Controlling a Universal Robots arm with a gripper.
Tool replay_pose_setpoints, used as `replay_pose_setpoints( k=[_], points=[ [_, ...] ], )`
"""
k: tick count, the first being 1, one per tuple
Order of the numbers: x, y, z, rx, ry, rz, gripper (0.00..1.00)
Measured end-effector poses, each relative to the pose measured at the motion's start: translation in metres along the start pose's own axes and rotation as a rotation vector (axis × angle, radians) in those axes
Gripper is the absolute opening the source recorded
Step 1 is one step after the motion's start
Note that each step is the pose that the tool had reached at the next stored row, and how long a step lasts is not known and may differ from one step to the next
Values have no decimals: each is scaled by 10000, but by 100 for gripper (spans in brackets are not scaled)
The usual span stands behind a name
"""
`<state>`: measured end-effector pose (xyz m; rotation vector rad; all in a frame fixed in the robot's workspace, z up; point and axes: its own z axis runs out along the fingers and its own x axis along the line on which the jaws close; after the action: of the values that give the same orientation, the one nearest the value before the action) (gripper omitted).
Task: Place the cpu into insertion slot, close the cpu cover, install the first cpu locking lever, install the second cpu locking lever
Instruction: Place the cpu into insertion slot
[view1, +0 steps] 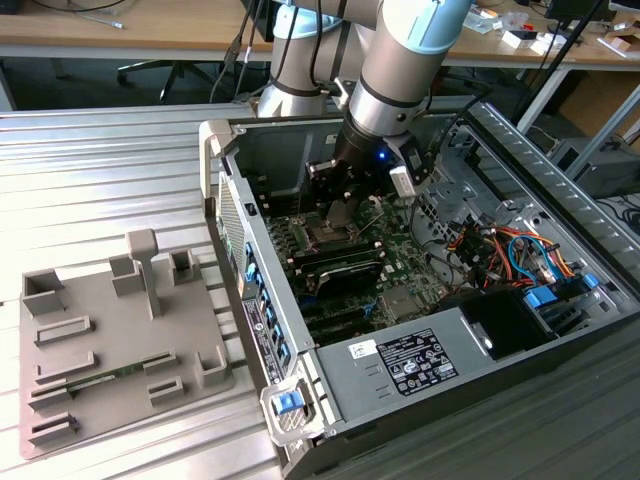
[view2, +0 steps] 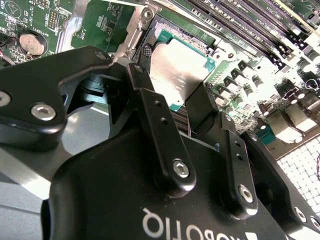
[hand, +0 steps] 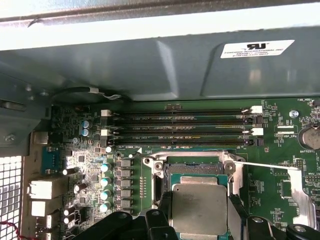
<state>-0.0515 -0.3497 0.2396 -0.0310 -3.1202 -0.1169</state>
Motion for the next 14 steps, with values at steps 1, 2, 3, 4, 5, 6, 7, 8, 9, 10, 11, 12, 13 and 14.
replay_pose_setpoints(
  k=[1, 2, 3, 4, 5, 6, 7, 8, 9, 10, 11, 12, 13, 14],
  points=[
    [0, 0, 0, 0, -1, 10, 53],
    [0, 0, 0, 1, -2, 21, 53],
    [0, 0, 0, 1, -3, 38, 53],
    [0, 0, 0, 2, -3, 47, 53],
    [0, 0, 0, 3, -4, 55, 53],
    [0, 0, 1, 3, -5, 66, 53],
    [0, 0, 1, 4, -5, 73, 53],
    [0, 0, 1, 4, -6, 80, 53],
    [0, 0, 1, 4, -7, 87, 53],
    [0, 0, 2, 4, -7, 96, 53],
    [0, 0, 2, 3, -8, 108, 53],
    [0, 0, 2, 3, -9, 125, 53],
    [0, 0, 2, 3, -10, 141, 53],
    [0, 0, 2, 2, -11, 152, 53]
  ],
)
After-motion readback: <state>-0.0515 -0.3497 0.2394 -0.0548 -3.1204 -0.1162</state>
